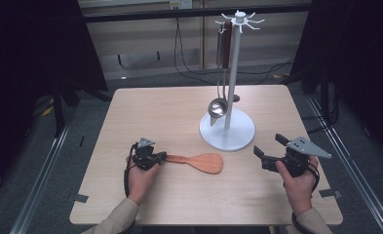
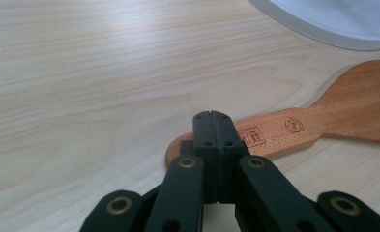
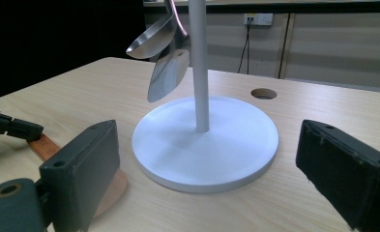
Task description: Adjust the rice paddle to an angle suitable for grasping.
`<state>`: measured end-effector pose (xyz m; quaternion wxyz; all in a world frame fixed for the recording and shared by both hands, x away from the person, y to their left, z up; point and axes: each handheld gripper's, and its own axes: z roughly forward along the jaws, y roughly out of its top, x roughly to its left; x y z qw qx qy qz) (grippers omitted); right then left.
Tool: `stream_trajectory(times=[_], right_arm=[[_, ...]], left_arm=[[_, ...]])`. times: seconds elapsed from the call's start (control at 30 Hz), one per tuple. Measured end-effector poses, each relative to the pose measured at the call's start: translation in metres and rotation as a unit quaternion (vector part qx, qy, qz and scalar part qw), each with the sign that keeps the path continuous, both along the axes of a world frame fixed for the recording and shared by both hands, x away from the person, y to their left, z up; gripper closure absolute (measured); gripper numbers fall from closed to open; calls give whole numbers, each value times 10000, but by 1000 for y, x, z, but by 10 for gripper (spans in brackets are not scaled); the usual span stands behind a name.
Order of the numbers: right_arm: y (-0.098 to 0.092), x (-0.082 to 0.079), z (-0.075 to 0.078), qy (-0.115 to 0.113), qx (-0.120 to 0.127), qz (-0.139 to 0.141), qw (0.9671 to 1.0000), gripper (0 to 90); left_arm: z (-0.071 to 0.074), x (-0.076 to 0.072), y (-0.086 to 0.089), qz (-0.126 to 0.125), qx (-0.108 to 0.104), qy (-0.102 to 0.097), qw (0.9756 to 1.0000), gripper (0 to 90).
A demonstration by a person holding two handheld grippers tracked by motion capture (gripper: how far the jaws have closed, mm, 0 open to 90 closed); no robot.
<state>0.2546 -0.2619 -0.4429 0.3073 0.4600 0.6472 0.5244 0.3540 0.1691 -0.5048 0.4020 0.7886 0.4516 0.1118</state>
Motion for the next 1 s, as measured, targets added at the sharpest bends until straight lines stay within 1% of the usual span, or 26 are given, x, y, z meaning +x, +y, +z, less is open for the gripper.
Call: stream_trajectory(times=[0.03, 0.07, 0.1, 0.13, 0.2, 0.23, 0.27, 0.37, 0.43, 0.5, 0.57, 0.6, 0.63, 0.67, 0.7, 0.73, 0.77, 0.8, 0.83, 0.87, 0.93, 1.0], right_arm=[[-1, -1, 0, -11, 23, -21, 10000, 85], [-1, -1, 1, -13, 48, -47, 10000, 85], [-2, -2, 1, -22, 57, -82, 9999, 84], [-4, -3, 1, -10, 45, -82, 10000, 84], [-6, -4, 1, -32, 59, -120, 9999, 85], [-7, -4, 1, -20, 69, -134, 9999, 84], [-8, -5, 1, -14, 66, -129, 9999, 84], [-9, -5, 1, -8, 67, -156, 9999, 84], [-8, -6, 1, -13, 91, -156, 9998, 85], [-8, -6, 1, -18, 71, -114, 9999, 84], [-8, -6, 1, -5, 59, -125, 9999, 84], [-7, -6, 1, 6, 69, -128, 9999, 84], [-7, -6, 1, 4, 67, -124, 9999, 84], [-7, -6, 1, 5, 64, -124, 9999, 84], [-7, -6, 1, 1, 63, -113, 9999, 84], [-7, -6, 1, -3, 46, -110, 9999, 84], [-7, -6, 1, -7, 47, -120, 9999, 84], [-7, -6, 1, -1, 54, -109, 9999, 83], [-7, -6, 1, 0, 43, -118, 9999, 84], [-7, -6, 1, -4, 43, -109, 9999, 84], [-6, -6, 1, 6, 35, -103, 9999, 84], [-6, -7, 1, 28, 49, -106, 9999, 84]], left_arm=[[-1, 0, -3, -37, -55, -28, 10000, 900], [-1, 0, -5, -109, -43, -48, 9999, 900], [-2, 0, -9, -129, -83, -51, 9999, 900], [-1, 0, -11, -205, -37, -37, 9998, 900], [-1, 0, -19, -285, 6, -74, 9996, 900], [-2, -1, -24, -221, -129, -88, 9996, 900], [-2, 0, -27, -332, -64, -82, 9994, 900], [-2, -2, -40, -459, -70, -116, 9989, 900], [-2, -4, -48, -539, -19, -159, 9984, 900], [-2, -6, -56, -597, -70, -183, 9980, 900], [-2, -8, -62, -685, -41, -194, 9975, 900], [-3, -8, -65, -693, -113, -215, 9973, 900], [-3, -8, -67, -773, -72, -206, 9968, 900], [-3, -9, -69, -753, -118, -199, 9969, 900], [-3, -10, -71, -825, -68, -210, 9963, 900], [-3, -11, -74, -864, -105, -210, 9960, 900], [-3, -11, -76, -956, -23, -206, 9952, 900], [-3, -12, -79, -981, -39, -222, 9949, 900], [-2, -14, -81, -1033, 25, -226, 9944, 900], [-2, -15, -84, -1071, 2, -233, 9940, 900], [-2, -17, -90, -1177, 44, -229, 9928, 900], [-2, -20, -95, -1245, 13, -232, 9919, 900]])
